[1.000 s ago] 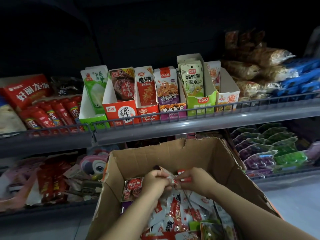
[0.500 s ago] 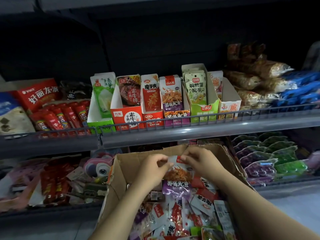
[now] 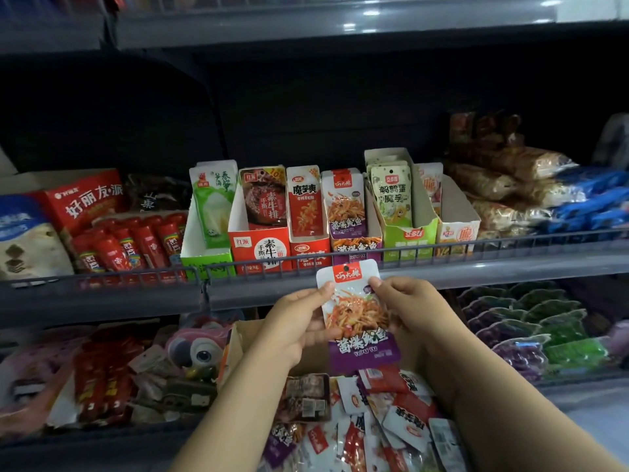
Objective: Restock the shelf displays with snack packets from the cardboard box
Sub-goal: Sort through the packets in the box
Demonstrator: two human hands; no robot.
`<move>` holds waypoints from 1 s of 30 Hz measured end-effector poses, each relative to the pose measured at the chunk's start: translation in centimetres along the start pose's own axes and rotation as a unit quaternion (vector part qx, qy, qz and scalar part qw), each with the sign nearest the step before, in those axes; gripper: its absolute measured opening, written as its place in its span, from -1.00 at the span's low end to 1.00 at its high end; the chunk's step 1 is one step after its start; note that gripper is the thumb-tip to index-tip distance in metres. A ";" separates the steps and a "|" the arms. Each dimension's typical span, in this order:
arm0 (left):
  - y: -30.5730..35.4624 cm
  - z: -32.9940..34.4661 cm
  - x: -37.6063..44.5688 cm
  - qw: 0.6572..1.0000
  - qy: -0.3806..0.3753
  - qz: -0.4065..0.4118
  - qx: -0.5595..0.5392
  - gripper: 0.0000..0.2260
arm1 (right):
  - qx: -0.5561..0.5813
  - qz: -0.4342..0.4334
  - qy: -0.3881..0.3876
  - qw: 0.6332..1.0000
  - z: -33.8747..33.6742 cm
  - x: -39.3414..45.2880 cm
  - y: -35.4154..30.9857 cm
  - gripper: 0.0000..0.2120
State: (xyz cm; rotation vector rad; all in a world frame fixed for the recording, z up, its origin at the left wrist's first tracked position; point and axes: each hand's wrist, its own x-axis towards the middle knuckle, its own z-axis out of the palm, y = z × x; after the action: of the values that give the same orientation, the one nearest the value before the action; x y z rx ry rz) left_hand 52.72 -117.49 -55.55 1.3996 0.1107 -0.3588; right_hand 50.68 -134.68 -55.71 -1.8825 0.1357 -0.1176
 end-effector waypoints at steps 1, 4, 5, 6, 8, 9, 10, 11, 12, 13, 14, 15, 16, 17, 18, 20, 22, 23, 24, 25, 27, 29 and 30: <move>0.1 0.0 0.1 1.000 0.006 0.005 -0.003 -0.79 | 0.000 0.010 -0.009 1.000 0.0 0.1 -0.2 -0.62; 0.4 -0.2 0.4 0.999 0.021 0.024 -0.026 -0.80 | 0.024 0.051 -0.038 0.998 0.0 0.2 -0.7 -0.67; 0.5 -0.2 0.4 0.999 0.025 0.031 -0.032 -0.80 | 0.029 0.067 -0.047 0.996 0.1 0.2 -0.8 -0.66; 0.5 -0.2 0.4 0.998 0.028 0.040 -0.035 -0.79 | 0.032 0.083 -0.058 0.994 0.2 0.2 -0.8 -0.61; 0.6 -0.3 0.3 0.997 0.034 0.058 -0.039 -0.77 | 0.031 0.104 -0.084 0.991 0.2 0.2 -1.1 -0.53; 0.6 -0.3 0.3 0.996 0.038 0.063 -0.043 -0.76 | 0.028 0.105 -0.095 0.990 0.2 0.2 -1.3 -0.53; 0.7 -0.5 0.2 0.996 0.042 0.068 -0.049 -0.75 | 0.024 0.098 -0.097 0.990 0.3 0.2 -1.4 -0.53; 0.8 -0.6 0.2 0.995 0.042 0.068 -0.055 -0.75 | 0.016 0.080 -0.088 0.993 0.4 0.2 -1.5 -0.53; 0.9 -0.7 0.2 0.995 0.041 0.066 -0.062 -0.75 | 0.001 0.054 -0.072 0.996 0.5 0.2 -1.5 -0.52; 1.0 -0.7 0.2 0.995 0.040 0.062 -0.067 -0.75 | -0.015 0.024 -0.055 0.998 0.6 0.2 -1.5 -0.50; 1.1 -0.7 0.2 0.995 0.039 0.061 -0.069 -0.76 | -0.028 -0.003 -0.038 0.999 0.7 0.3 -1.5 -0.49; 1.3 -0.6 0.2 0.995 0.039 0.062 -0.069 -0.76 | -0.034 -0.026 -0.026 0.999 0.8 0.5 -1.5 -0.47; 1.5 -0.5 0.3 0.995 0.039 0.067 -0.065 -0.76 | -0.036 -0.046 -0.017 0.998 0.8 0.7 -1.5 -0.44; 1.8 -0.3 0.5 0.995 0.038 0.072 -0.060 -0.77 | -0.037 -0.064 -0.009 0.997 0.7 1.0 -1.5 -0.40; 2.3 -0.2 0.7 0.995 0.037 0.079 -0.049 -0.78 | -0.042 -0.081 0.000 0.996 0.5 1.2 -1.5 -0.36; 3.7 0.3 1.1 0.995 0.029 0.092 -0.009 -0.82 | -0.056 -0.109 0.023 0.992 0.1 1.8 -1.4 -0.32; 5.4 0.8 1.8 0.991 0.028 0.117 0.063 -0.87 | -0.077 -0.134 0.056 0.986 -0.4 2.2 -1.4 -0.34; 6.3 1.1 2.1 0.986 0.027 0.133 0.101 -0.89 | -0.088 -0.149 0.075 0.982 -0.6 2.4 -1.5 -0.36; 7.1 1.4 2.5 0.980 0.024 0.150 0.130 -0.90 | -0.090 -0.162 0.087 0.979 -0.8 2.6 -1.4 -0.38; 8.0 1.7 2.8 0.975 0.022 0.163 0.147 -0.93 | -0.082 -0.170 0.090 0.978 -1.0 2.7 -1.4 -0.42; 9.6 2.3 3.5 0.970 0.022 0.178 0.163 -0.93 | -0.054 -0.189 0.087 0.977 -1.2 3.2 -1.2 -0.62; 11.1 2.8 4.4 0.965 0.032 0.191 0.174 -0.81 | -0.049 -0.194 0.078 0.977 -1.5 3.7 -0.9 -0.81; 11.8 3.1 5.1 0.963 0.039 0.199 0.176 -0.75 | -0.048 -0.198 0.068 0.977 -1.7 4.0 -0.8 -0.71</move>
State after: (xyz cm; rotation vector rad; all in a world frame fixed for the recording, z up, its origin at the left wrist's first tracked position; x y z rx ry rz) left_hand 60.72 -119.92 -45.37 1.7456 -0.1795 0.0160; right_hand 54.45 -136.67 -54.38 -1.9783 -0.1466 -0.5212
